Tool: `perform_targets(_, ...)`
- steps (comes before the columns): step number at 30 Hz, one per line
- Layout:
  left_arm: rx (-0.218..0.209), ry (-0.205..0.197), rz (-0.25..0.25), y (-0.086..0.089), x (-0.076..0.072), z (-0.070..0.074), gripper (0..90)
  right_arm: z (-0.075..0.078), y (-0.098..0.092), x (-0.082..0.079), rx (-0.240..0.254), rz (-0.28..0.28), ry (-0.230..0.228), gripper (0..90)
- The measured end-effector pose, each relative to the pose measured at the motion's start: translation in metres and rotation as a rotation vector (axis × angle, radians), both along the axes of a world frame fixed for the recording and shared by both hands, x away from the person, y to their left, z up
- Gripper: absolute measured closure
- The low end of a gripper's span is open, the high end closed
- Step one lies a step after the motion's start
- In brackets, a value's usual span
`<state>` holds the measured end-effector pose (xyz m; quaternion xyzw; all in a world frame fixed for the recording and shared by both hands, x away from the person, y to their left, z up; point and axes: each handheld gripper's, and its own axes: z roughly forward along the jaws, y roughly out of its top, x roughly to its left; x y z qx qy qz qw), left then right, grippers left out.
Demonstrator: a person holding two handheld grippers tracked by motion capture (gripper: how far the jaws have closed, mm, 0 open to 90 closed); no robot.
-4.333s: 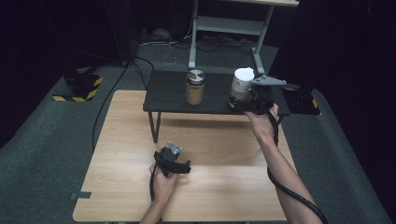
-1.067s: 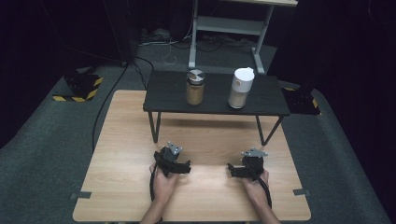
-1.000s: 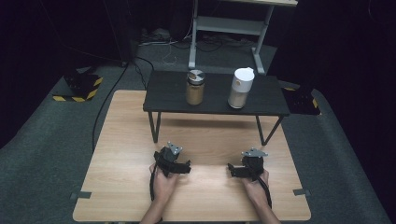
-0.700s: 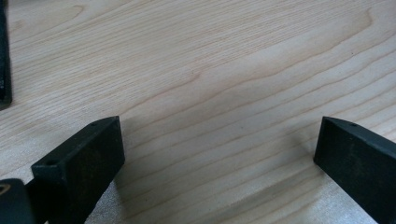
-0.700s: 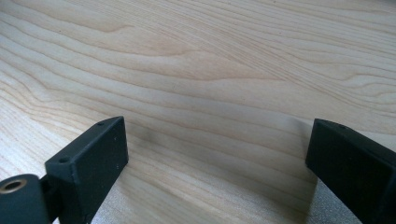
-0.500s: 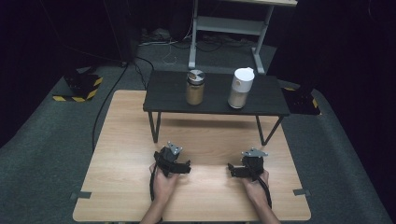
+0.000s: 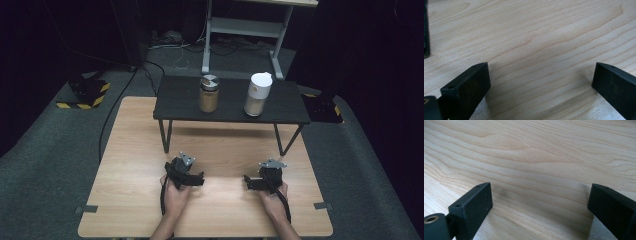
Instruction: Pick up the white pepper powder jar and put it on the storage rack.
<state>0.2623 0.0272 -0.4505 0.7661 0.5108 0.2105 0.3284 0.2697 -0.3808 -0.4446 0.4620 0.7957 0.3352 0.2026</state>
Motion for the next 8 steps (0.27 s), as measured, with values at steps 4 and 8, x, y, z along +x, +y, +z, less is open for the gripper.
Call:
perform_targets(4, -0.002, -0.001, 0.002, -0.0002, -0.0002, -0.0003, 1.6, 0.0001, 0.0001, -0.0001, 0.0, -0.001, 0.0, 5.0)
perform_targets(8, -0.001, 0.0, 0.003, -0.0004, -0.0002, -0.0001, 1.6, 0.0003, -0.0003, 0.0005, 0.0, 0.0, 0.002, 5.0)
